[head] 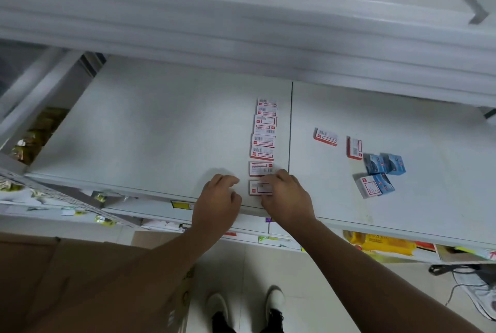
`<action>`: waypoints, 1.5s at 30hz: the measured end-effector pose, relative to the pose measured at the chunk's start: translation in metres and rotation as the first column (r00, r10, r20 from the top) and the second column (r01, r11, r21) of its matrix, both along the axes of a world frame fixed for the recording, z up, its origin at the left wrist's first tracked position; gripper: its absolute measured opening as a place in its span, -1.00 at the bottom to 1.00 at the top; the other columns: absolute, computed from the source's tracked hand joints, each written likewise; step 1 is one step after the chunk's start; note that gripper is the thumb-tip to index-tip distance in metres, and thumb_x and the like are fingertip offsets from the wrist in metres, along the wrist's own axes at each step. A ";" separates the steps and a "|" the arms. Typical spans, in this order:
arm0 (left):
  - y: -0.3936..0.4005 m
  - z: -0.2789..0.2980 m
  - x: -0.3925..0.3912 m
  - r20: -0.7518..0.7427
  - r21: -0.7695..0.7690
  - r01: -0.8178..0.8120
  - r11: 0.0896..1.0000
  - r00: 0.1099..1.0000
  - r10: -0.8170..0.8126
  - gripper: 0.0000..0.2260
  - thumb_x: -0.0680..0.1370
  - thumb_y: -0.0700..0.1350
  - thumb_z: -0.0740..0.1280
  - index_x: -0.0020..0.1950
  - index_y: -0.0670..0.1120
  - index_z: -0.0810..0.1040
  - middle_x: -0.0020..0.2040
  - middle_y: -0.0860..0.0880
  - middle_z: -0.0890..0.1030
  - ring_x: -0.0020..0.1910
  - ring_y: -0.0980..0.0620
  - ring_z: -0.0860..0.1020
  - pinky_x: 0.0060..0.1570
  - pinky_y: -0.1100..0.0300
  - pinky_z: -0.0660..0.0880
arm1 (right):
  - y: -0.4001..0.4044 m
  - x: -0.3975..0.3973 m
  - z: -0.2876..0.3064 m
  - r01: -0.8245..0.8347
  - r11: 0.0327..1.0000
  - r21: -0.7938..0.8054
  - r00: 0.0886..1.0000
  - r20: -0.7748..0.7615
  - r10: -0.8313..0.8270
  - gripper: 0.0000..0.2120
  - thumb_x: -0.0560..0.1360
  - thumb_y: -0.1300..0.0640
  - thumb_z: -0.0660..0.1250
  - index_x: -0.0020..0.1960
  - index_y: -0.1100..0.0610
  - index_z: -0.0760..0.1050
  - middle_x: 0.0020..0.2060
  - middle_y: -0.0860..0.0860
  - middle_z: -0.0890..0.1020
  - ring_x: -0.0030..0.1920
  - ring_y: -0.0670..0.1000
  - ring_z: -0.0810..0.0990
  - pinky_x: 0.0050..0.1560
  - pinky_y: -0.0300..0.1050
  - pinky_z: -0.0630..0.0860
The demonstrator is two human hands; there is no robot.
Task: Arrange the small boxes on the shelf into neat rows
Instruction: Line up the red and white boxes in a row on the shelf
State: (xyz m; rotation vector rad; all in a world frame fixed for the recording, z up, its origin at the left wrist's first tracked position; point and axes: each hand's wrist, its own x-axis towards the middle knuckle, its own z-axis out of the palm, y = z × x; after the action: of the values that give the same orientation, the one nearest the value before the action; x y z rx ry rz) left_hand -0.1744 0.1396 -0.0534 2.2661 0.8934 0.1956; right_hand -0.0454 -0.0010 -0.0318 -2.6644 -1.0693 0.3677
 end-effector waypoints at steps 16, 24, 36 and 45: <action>-0.053 0.023 0.017 0.115 -0.826 -0.256 0.502 0.795 0.596 -0.65 0.75 0.06 0.23 0.52 0.04 0.52 0.44 0.08 0.58 0.45 0.05 0.51 0.52 0.02 0.38 | -0.019 -0.042 0.010 0.735 0.558 0.385 0.527 -0.843 -0.112 -0.74 0.69 -0.10 0.23 0.28 -0.43 0.52 0.23 -0.32 0.64 0.27 -0.23 0.58 0.32 -0.04 0.55; -0.067 0.020 0.035 0.087 -0.890 -0.231 0.394 0.761 0.643 -0.56 0.75 0.18 0.12 0.59 0.08 0.40 0.42 0.18 0.51 0.47 0.09 0.44 0.55 0.07 0.28 | 0.002 -0.047 0.002 0.857 0.437 0.274 0.335 -0.940 -0.069 -0.26 0.53 -0.43 0.11 0.62 -0.12 0.28 0.54 -0.10 0.44 0.55 0.00 0.37 0.60 0.21 0.24; -0.055 0.019 0.067 0.091 -0.848 -0.257 0.464 0.791 0.605 -0.52 0.75 0.23 0.09 0.63 0.11 0.34 0.54 0.10 0.45 0.49 0.03 0.41 0.51 0.05 0.19 | 0.018 -0.022 -0.002 0.847 0.438 0.300 0.347 -0.938 -0.028 -0.41 0.68 -0.34 0.00 0.58 -0.08 0.35 0.40 -0.17 0.56 0.43 -0.10 0.48 0.55 -0.08 0.27; -0.045 0.021 0.083 0.154 -0.819 -0.209 0.535 0.817 0.555 -0.59 0.77 0.13 0.05 0.57 0.07 0.43 0.40 0.01 0.60 0.38 0.01 0.55 0.34 0.17 0.37 | 0.030 -0.008 -0.003 0.837 0.454 0.305 0.349 -0.937 -0.013 -0.38 0.67 -0.36 -0.01 0.55 -0.05 0.41 0.39 -0.09 0.59 0.43 0.00 0.51 0.57 0.11 0.29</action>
State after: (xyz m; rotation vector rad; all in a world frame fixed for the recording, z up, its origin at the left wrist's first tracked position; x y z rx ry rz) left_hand -0.0915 0.0944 -0.0320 1.1166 0.9979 0.3780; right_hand -0.0536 0.0295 -0.0351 -1.4281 0.0560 0.7528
